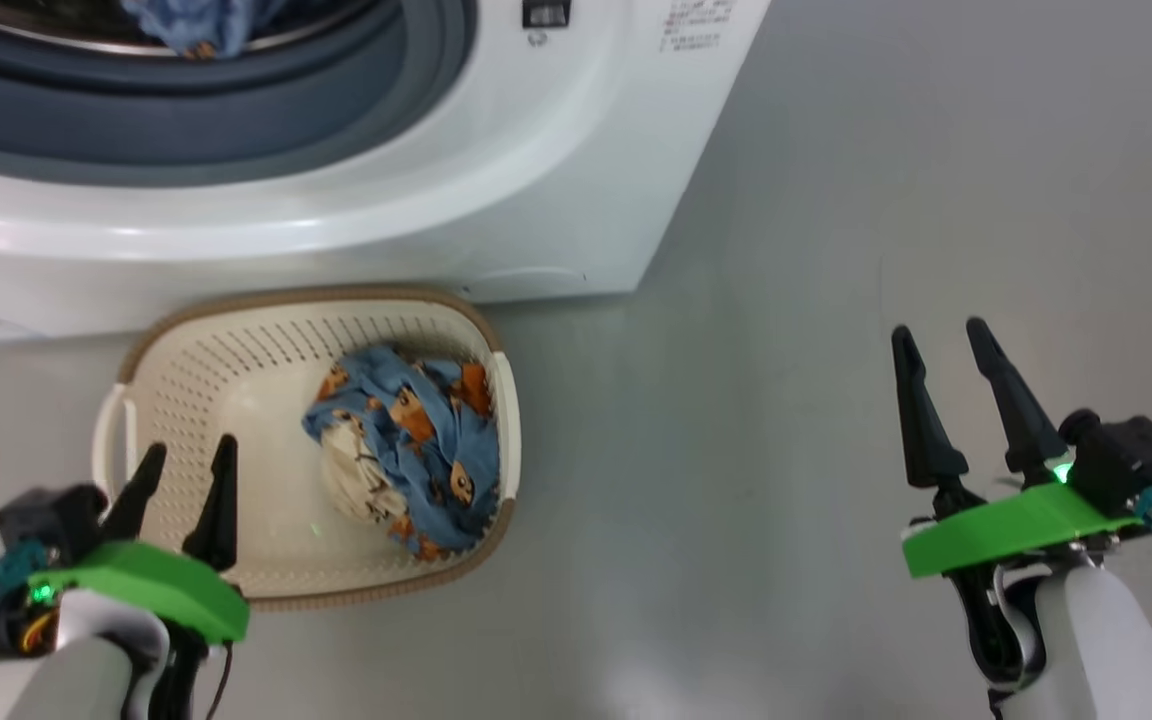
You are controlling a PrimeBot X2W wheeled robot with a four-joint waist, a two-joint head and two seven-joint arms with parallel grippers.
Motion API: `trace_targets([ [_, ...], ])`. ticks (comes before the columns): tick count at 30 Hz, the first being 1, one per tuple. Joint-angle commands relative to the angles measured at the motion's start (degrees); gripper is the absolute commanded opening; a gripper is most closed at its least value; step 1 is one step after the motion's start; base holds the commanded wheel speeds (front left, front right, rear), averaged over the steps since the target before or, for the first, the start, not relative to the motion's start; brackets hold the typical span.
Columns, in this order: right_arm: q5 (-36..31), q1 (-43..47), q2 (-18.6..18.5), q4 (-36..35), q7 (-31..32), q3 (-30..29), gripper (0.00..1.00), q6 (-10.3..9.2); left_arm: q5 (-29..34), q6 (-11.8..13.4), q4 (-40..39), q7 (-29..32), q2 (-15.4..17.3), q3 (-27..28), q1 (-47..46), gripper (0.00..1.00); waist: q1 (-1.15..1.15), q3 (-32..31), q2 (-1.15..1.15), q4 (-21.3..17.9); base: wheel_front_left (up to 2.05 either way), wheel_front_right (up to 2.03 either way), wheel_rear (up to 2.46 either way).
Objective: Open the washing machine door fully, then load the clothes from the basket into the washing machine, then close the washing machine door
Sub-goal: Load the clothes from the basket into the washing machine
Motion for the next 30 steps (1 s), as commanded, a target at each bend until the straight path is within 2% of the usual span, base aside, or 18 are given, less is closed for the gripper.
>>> trace_targets([
  [1,-0.90,-1.05,0.27,-1.65,-0.27,1.23,1.00,0.09,-1.31,-0.09,0.45,-0.37,2.63,0.60,-2.41,1.00,0.00,4.28,0.00,-1.35,0.00,0.00,0.00],
  [12,-1.15,-4.94,1.21,-2.24,-0.27,2.13,1.00,0.09,-9.47,-0.09,10.15,-0.37,6.16,-12.65,-12.99,1.00,0.00,12.18,0.00,-3.80,0.00,0.00,0.00],
  [30,0.44,-8.80,1.31,-3.80,-0.27,5.13,1.00,0.09,-23.67,-0.09,15.28,-0.37,12.04,-36.25,-27.37,1.00,0.00,22.20,0.00,-6.85,0.00,0.00,0.00],
])
